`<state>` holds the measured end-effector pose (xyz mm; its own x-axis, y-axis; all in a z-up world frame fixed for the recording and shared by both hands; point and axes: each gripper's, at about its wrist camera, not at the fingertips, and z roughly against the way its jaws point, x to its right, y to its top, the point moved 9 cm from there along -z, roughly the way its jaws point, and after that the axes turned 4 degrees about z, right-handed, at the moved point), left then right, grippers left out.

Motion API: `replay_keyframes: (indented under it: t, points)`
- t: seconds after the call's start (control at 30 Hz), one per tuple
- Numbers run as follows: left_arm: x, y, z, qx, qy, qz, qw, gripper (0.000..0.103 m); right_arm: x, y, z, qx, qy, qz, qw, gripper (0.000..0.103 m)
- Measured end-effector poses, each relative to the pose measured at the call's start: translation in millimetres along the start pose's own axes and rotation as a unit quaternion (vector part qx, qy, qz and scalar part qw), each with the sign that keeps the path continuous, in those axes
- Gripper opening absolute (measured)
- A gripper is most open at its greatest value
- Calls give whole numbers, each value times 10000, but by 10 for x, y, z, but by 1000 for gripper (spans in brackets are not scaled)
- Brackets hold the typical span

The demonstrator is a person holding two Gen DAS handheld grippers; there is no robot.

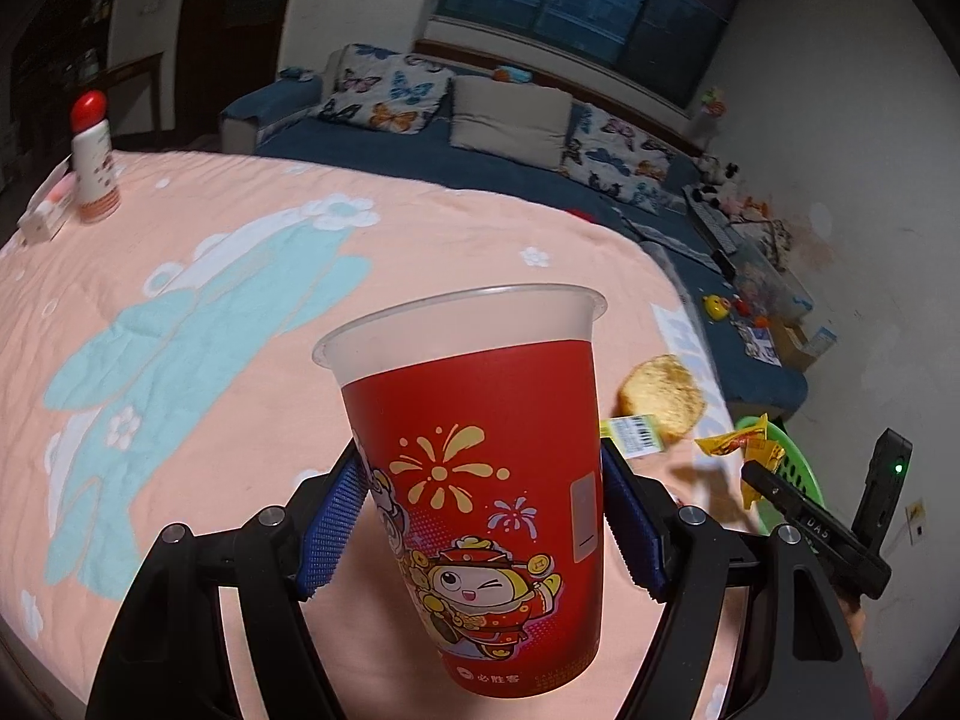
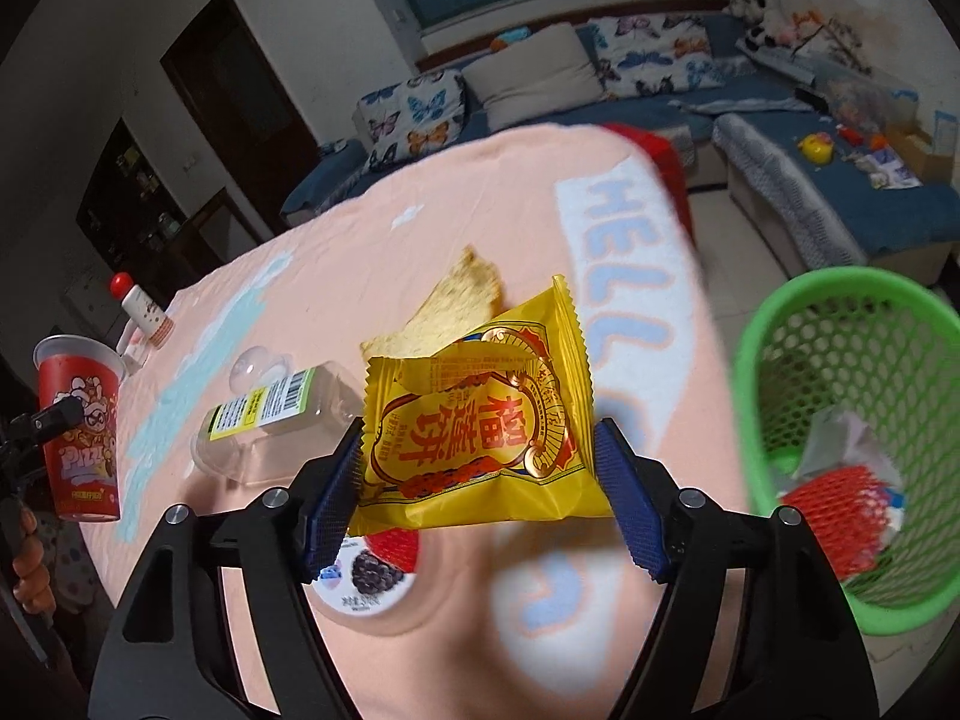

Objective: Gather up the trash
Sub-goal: 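Lift the yellow snack bag over the green basket and open the right tool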

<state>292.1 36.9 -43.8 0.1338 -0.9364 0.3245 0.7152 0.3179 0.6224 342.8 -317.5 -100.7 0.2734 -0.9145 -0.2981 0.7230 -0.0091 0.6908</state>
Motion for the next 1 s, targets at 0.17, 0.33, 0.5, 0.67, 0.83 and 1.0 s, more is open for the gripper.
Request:
replay_keyframes:
  t: [0.17, 0.33, 0.5, 0.67, 0.83, 1.0]
  points:
    - [311, -6, -37, -73, -275, -167, 9995, 72, 423, 31, 248, 191, -444, -203, 9986, 74]
    - [748, -36, -96, -162, -593, -514, 9968, 72, 1013, -41, 474, 226, -1001, -512, 9934, 74]
    - [1199, -108, -211, -344, -945, -791, 9918, 72, 1569, -163, 631, 179, -1491, -807, 9854, 77]
    - [1724, -221, -411, -569, -1207, -1122, 9847, 72, 1896, -262, 731, 179, -1707, -1007, 9800, 83]
    - [2243, -292, -598, -731, -1464, -1418, 9763, 72, 2073, -315, 796, 221, -1807, -1110, 9770, 88]
    - [2666, -344, -790, -846, -1582, -1672, 9695, 72, 2180, -362, 858, 211, -1840, -1088, 9767, 92]
